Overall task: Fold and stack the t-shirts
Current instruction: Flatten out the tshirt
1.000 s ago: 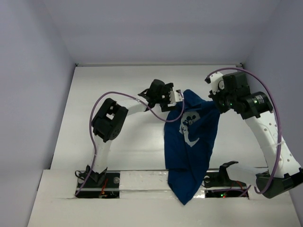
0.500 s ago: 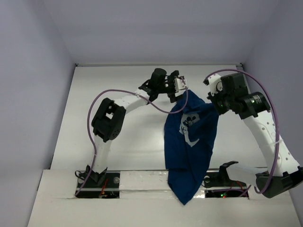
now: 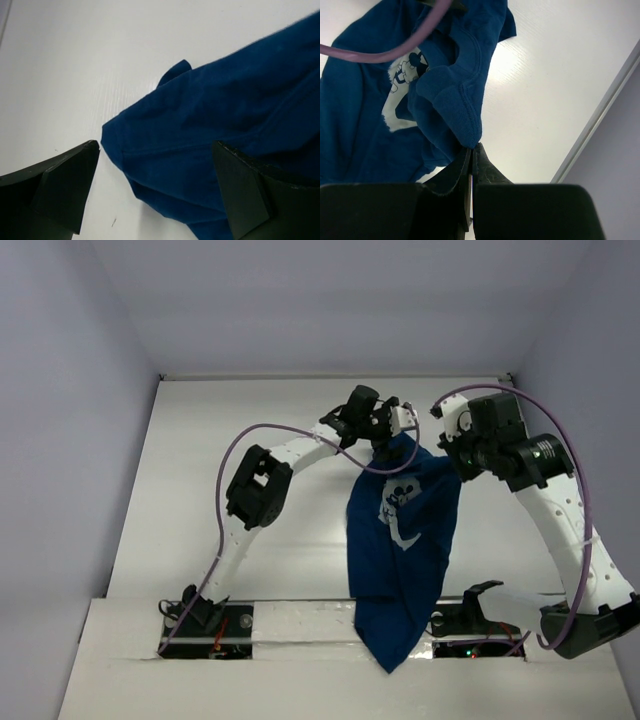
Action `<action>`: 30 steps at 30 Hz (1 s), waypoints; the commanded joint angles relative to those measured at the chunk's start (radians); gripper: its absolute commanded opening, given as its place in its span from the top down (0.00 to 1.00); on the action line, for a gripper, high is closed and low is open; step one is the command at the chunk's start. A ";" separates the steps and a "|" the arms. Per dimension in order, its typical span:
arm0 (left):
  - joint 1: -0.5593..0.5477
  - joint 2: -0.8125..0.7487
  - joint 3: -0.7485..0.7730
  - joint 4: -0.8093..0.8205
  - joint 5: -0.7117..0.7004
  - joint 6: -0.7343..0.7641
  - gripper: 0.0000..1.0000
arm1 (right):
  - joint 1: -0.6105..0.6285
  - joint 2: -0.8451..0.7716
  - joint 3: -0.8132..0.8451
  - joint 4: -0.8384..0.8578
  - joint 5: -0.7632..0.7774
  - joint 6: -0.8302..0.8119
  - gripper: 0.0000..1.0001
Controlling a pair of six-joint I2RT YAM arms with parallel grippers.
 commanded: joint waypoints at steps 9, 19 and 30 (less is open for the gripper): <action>-0.010 0.149 0.402 -0.359 -0.092 -0.056 0.34 | -0.009 -0.024 0.071 0.012 -0.023 0.013 1.00; -0.010 0.135 0.373 -0.517 -0.024 -0.016 0.04 | -0.009 -0.019 0.063 0.015 -0.030 0.010 1.00; -0.010 0.201 0.415 -0.534 -0.081 -0.079 0.37 | -0.009 -0.024 0.051 0.026 -0.053 0.015 1.00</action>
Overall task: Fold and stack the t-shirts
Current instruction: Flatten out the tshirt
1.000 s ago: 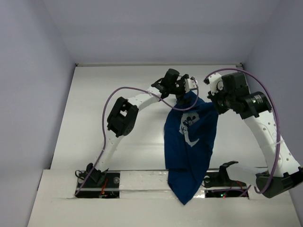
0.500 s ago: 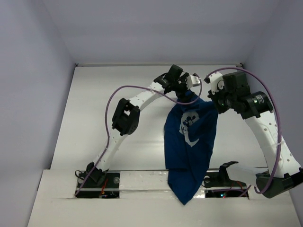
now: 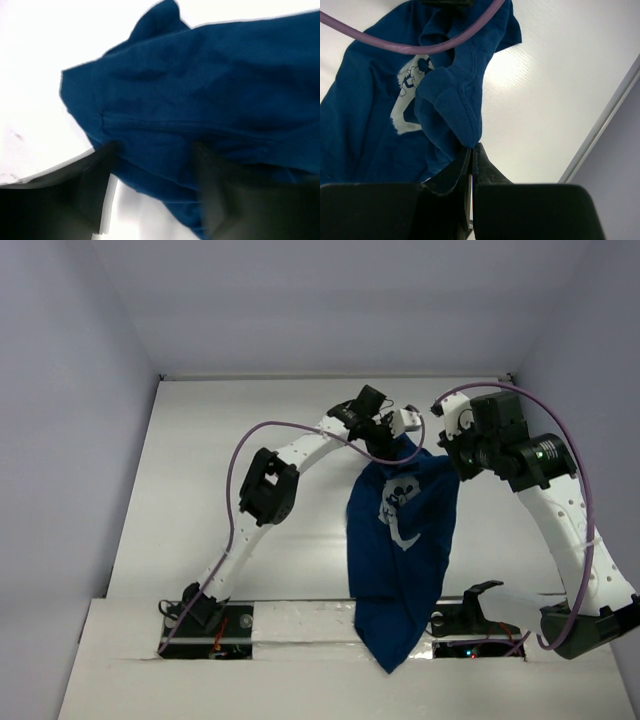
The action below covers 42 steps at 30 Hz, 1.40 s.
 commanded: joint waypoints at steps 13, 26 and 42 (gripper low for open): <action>0.060 -0.099 0.008 0.118 -0.075 -0.136 1.00 | -0.009 -0.050 -0.025 0.082 -0.031 0.005 1.00; 0.203 -0.509 -0.188 0.310 -0.034 -0.253 1.00 | -0.009 0.028 -0.097 0.299 -0.061 -0.005 1.00; 0.230 -1.080 -0.308 0.156 0.096 -0.202 1.00 | -0.009 -0.142 0.153 0.604 0.048 0.035 1.00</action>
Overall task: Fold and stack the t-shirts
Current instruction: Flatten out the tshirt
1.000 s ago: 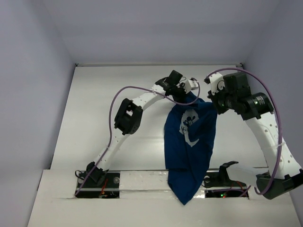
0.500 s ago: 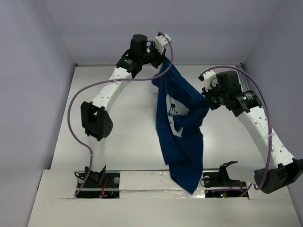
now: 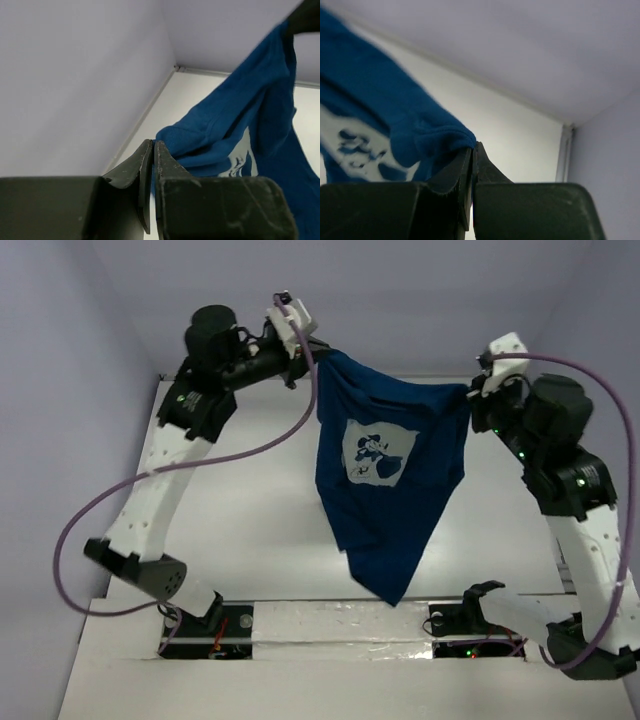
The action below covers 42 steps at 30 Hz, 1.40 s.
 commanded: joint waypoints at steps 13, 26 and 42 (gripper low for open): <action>0.016 -0.525 0.069 -0.106 0.143 -0.027 1.00 | -0.009 -0.350 0.193 0.189 -0.088 0.027 1.00; 0.071 -0.519 0.155 -0.040 0.247 -0.137 1.00 | -0.009 -0.217 0.426 0.135 -0.213 0.053 1.00; 0.105 -0.321 -0.425 0.125 0.086 0.067 1.00 | -0.009 0.572 0.450 0.083 -0.374 0.015 1.00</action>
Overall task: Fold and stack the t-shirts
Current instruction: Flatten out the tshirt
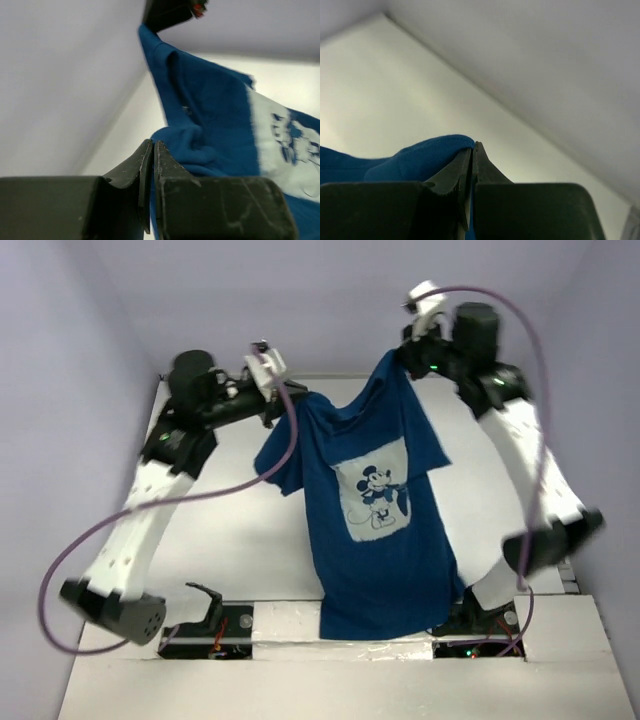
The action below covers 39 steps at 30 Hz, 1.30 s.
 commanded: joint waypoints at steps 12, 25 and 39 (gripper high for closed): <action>0.284 0.285 -0.221 0.192 -0.098 0.111 1.00 | -0.008 0.853 0.791 -0.234 0.208 0.029 0.69; 0.330 0.447 -0.178 0.143 0.025 0.068 1.00 | 0.077 0.387 0.026 -0.316 -0.039 -0.019 0.54; 0.330 0.458 -0.235 0.139 -0.085 0.056 1.00 | 0.281 0.271 -0.491 -0.521 -0.129 -0.182 0.94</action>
